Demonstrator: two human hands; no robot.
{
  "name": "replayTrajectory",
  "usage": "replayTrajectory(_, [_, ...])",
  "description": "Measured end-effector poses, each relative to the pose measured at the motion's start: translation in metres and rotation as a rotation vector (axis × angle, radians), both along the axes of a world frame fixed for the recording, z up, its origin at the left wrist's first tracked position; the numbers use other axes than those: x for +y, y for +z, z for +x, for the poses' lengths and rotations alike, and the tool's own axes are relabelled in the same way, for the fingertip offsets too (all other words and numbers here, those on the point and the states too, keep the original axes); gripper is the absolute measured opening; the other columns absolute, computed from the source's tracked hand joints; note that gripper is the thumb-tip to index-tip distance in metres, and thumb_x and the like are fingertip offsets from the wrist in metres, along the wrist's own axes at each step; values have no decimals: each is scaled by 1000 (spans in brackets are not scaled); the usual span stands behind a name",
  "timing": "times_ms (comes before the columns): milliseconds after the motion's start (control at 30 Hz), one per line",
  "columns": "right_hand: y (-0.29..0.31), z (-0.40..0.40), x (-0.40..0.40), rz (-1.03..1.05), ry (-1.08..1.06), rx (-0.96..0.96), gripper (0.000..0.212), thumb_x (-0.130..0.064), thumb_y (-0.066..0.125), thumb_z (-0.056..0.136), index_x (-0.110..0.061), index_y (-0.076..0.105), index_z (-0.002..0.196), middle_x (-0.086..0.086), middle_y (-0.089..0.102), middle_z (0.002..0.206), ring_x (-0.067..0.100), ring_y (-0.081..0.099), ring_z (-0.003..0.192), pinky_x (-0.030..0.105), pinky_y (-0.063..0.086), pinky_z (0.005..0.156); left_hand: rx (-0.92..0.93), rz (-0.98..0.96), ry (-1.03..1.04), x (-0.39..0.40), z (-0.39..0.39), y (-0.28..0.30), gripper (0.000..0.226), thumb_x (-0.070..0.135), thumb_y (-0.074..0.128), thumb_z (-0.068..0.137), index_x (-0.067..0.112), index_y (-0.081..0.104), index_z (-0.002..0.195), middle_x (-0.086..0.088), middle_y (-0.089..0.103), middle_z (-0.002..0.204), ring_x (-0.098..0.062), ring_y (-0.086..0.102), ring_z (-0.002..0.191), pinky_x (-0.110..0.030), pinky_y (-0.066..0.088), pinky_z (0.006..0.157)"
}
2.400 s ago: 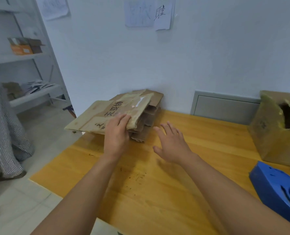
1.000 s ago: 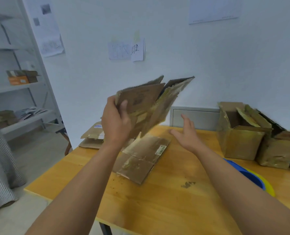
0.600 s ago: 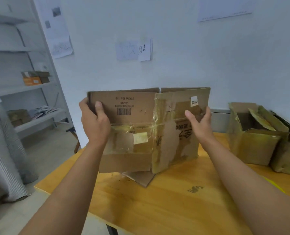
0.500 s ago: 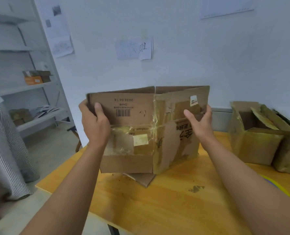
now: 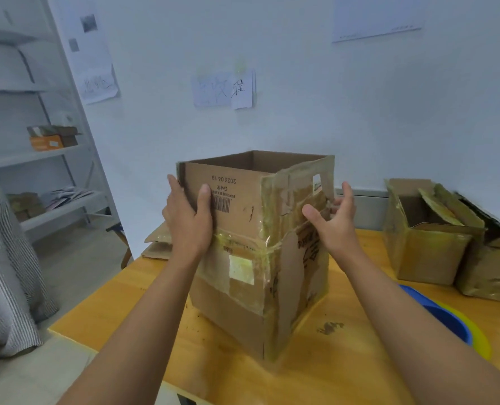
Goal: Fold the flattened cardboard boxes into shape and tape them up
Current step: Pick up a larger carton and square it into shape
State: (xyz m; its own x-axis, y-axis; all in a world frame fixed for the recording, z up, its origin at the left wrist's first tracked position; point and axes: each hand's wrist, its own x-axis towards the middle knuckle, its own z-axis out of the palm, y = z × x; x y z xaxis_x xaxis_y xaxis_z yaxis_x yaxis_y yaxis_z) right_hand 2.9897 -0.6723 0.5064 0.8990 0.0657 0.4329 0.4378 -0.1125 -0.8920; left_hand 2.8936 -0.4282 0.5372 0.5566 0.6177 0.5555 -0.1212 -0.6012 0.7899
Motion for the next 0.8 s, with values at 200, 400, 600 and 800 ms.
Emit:
replayTrajectory(200, [-11,-6,-9,52,41,24,139,-93,67,45,-35,9,157,-5,31,154,16,35,140,44,34,116,-66,12,3,-42,-23,-26,81,83,28,86,44,8,154,18,6,159,-16,8,149,-50,15,120])
replayTrajectory(400, [-7,-15,-16,92,140,3,101,-86,73,52,-31,49,134,-17,68,114,0,64,105,28,54,91,-161,-141,-221,-68,-35,-30,77,77,28,86,41,19,154,16,12,160,-7,16,147,-39,21,119])
replayTrajectory(600, [-7,-32,-21,194,55,-30,87,-79,77,55,-29,52,121,-12,70,109,2,66,102,22,53,83,-178,-43,-399,-69,-23,-23,46,54,30,103,40,24,147,18,28,148,11,25,138,-13,25,114])
replayTrajectory(800, [-15,-39,-35,139,-152,-56,83,-77,73,57,-27,41,116,-8,61,110,2,64,95,17,51,72,-169,-212,-416,-66,-23,-33,75,86,23,83,43,37,143,16,38,147,-1,33,139,-44,29,119])
